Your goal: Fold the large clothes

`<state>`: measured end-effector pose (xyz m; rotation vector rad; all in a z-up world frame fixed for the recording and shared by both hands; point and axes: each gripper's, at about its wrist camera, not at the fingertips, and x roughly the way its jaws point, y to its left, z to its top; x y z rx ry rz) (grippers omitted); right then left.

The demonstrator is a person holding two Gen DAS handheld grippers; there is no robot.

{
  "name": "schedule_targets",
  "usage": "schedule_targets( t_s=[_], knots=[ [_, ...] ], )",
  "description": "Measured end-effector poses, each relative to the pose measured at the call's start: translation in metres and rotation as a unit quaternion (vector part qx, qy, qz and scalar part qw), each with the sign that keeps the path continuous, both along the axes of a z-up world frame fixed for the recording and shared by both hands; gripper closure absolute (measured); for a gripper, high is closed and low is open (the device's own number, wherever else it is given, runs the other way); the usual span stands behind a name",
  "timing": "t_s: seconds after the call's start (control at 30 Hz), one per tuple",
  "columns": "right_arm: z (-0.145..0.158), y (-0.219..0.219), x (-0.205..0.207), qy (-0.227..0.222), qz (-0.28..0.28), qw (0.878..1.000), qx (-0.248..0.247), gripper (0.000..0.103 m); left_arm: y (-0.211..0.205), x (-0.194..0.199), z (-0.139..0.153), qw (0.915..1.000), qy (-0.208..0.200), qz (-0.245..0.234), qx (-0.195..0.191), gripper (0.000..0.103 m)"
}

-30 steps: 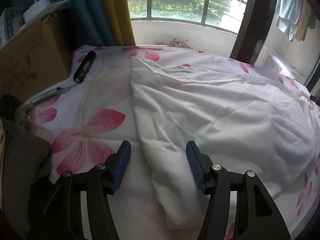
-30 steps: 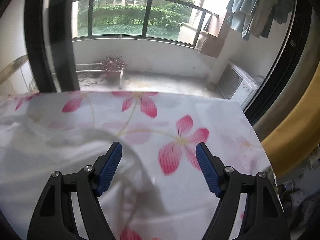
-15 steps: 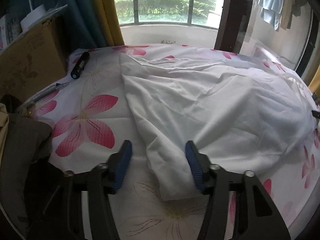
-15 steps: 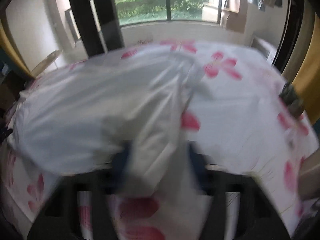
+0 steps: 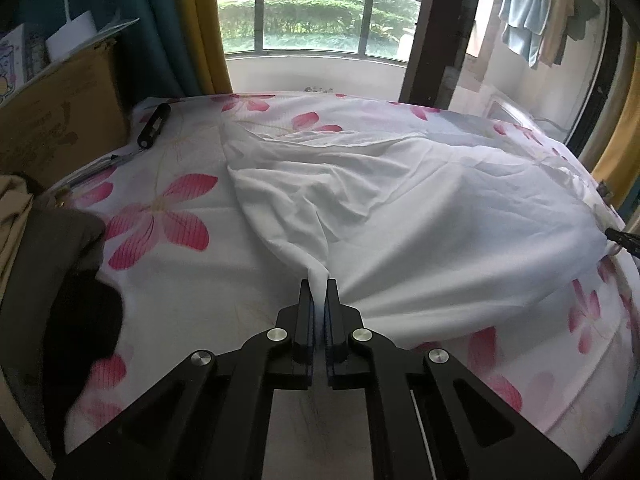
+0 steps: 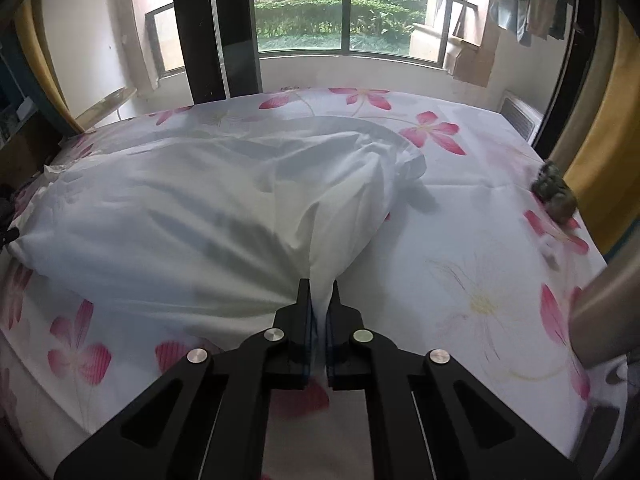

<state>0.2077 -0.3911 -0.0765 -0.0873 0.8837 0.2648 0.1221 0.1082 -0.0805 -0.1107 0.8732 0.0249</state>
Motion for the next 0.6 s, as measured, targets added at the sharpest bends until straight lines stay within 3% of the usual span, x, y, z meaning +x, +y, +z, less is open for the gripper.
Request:
schedule_targets(
  t_s=[0.6],
  knots=[
    [0.004,-0.027,-0.070,-0.007,-0.027,1.000,-0.003,0.100,-0.023,-0.073,0.001,0.9998,-0.005,-0.014,-0.015,0.099]
  ],
)
